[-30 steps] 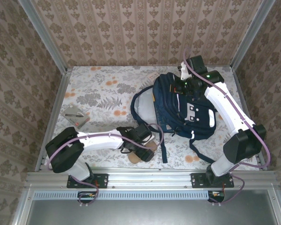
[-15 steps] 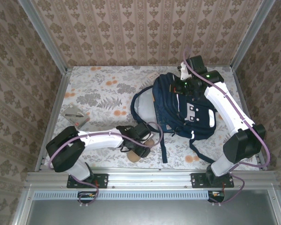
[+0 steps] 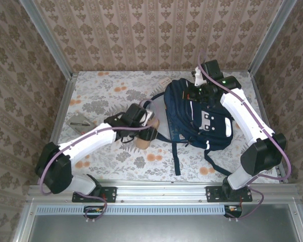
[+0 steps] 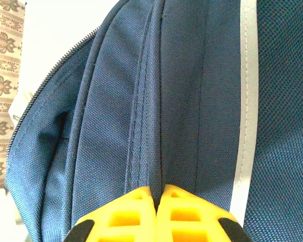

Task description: Pack the student bag

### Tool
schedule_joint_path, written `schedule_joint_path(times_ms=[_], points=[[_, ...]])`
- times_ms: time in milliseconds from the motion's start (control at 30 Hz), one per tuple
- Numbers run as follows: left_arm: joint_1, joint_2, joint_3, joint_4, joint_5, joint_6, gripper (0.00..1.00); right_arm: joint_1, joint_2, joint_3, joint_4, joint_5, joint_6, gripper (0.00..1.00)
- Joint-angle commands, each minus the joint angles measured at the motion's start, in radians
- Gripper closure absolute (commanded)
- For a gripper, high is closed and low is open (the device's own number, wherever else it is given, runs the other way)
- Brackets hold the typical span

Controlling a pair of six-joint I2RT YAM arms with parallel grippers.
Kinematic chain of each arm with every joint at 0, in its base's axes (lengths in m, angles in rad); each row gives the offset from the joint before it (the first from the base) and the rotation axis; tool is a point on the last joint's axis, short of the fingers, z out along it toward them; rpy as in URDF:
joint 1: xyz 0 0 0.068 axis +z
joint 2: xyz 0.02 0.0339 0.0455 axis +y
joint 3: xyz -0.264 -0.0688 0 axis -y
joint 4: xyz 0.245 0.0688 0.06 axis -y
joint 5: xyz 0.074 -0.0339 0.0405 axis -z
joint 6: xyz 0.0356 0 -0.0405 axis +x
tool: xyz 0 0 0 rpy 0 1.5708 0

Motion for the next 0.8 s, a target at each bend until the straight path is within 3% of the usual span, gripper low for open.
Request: schedule_joint_path(times_ms=[0, 267, 467, 600, 767], points=[[0.032, 0.089, 0.102, 0.067, 0.024, -0.130, 0.60, -0.009, -0.038, -0.020, 0.090, -0.021, 0.026, 1.00], [0.075, 0.293, 0.245, 0.159, -0.055, -0.432, 0.58, -0.004, -0.048, -0.036, 0.100, -0.025, 0.036, 1.00], [0.074, 0.423, 0.304, 0.206, -0.011, -0.512, 0.52, -0.004, -0.046, -0.031, 0.098, -0.027, 0.035, 1.00], [0.070, 0.457, 0.322, 0.194, -0.008, -0.509, 0.24, -0.005, -0.044, -0.030, 0.092, -0.027, 0.031, 1.00], [0.082, 0.390, 0.336, 0.126, -0.038, -0.431, 0.09, -0.005, -0.041, -0.031, 0.085, -0.025, 0.023, 1.00]])
